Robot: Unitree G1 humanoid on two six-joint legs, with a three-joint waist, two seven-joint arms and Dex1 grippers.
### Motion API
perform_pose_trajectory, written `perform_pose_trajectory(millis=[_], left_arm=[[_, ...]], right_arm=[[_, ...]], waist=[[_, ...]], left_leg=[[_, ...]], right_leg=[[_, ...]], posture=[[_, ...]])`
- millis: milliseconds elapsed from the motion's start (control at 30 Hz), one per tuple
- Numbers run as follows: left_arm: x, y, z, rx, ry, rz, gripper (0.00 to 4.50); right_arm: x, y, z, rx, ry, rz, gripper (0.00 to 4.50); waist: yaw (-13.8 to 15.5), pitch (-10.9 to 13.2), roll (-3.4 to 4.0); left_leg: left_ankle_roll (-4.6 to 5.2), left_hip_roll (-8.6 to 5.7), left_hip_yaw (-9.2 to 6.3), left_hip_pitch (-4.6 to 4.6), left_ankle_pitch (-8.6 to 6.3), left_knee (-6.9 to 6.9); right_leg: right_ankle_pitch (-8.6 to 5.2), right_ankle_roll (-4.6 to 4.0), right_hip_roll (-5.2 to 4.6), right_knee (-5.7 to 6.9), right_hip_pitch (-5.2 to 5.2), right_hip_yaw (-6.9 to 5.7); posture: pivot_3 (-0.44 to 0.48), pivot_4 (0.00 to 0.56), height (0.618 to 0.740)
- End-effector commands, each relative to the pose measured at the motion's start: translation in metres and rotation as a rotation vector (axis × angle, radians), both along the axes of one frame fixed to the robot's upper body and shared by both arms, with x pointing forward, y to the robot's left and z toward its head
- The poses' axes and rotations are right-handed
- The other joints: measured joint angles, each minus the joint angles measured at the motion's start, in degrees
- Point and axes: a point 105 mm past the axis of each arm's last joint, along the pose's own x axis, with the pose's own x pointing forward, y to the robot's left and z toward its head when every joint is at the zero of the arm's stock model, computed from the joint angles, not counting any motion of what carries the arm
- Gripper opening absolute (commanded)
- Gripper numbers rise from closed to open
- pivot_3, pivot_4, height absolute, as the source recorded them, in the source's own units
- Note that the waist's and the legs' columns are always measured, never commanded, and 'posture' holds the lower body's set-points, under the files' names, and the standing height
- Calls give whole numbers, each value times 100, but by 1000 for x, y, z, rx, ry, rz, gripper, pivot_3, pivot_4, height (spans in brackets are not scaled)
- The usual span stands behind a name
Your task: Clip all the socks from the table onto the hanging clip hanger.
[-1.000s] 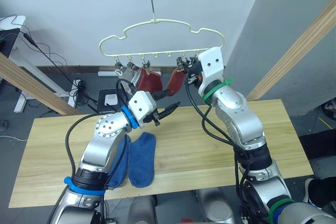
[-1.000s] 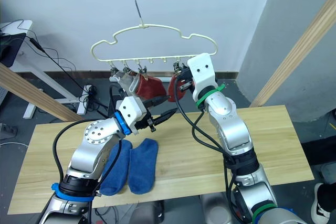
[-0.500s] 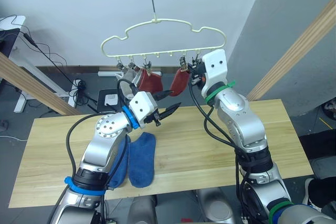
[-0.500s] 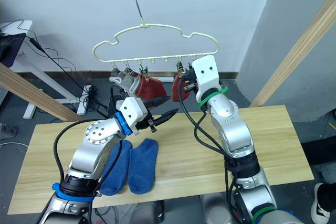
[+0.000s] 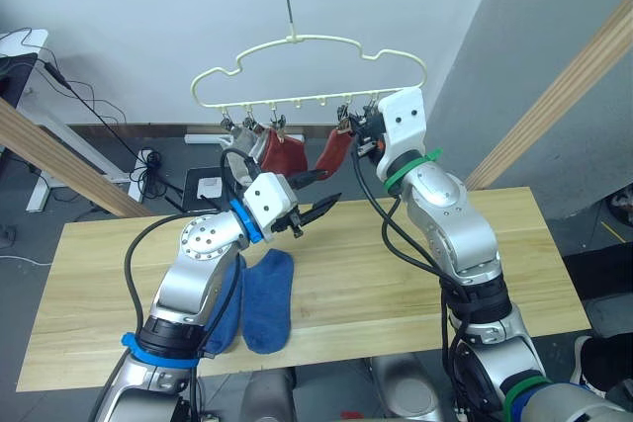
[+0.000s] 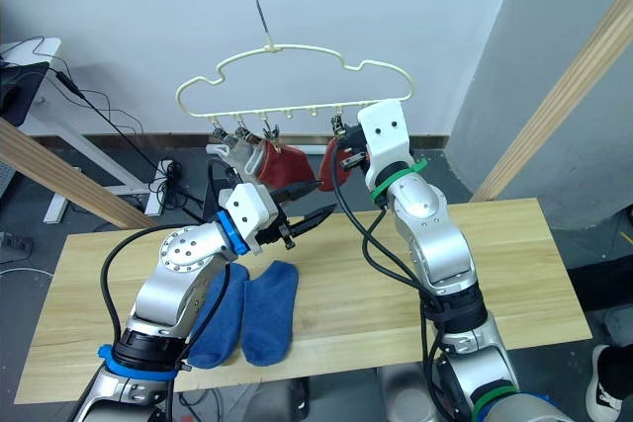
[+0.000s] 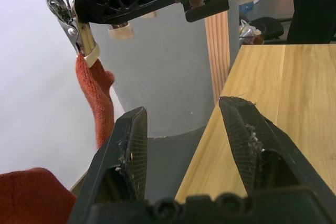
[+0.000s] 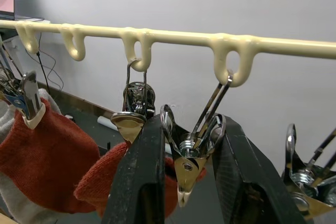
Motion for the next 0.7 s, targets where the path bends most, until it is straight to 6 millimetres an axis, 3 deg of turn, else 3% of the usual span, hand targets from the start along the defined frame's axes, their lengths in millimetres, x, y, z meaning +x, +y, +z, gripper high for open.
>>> perform_pose_trajectory(millis=[33, 600, 700], left_arm=[[-6, -4, 5, -4, -32, -24, 2415], [-7, -5, 3, 0, -27, -25, 2415], [-7, -5, 3, 1, -28, -25, 2415]], right_arm=[[-4, 4, 19, 25, -70, 16, 1253], [-5, 3, 17, 51, -57, 18, 1253], [-4, 3, 17, 53, -54, 14, 1793]], waist=[[0, 0, 0], [0, 0, 0], [0, 0, 0]], left_leg=[[0, 0, 0, 0, 0, 0], [0, 0, 0, 0, 0, 0], [0, 0, 0, 0, 0, 0]], right_leg=[[0, 0, 0, 0, 0, 0], [0, 0, 0, 1, 0, 0], [0, 0, 0, 0, 0, 0]], posture=[[-248, 272, 740], [-249, 270, 740], [-249, 270, 740]])
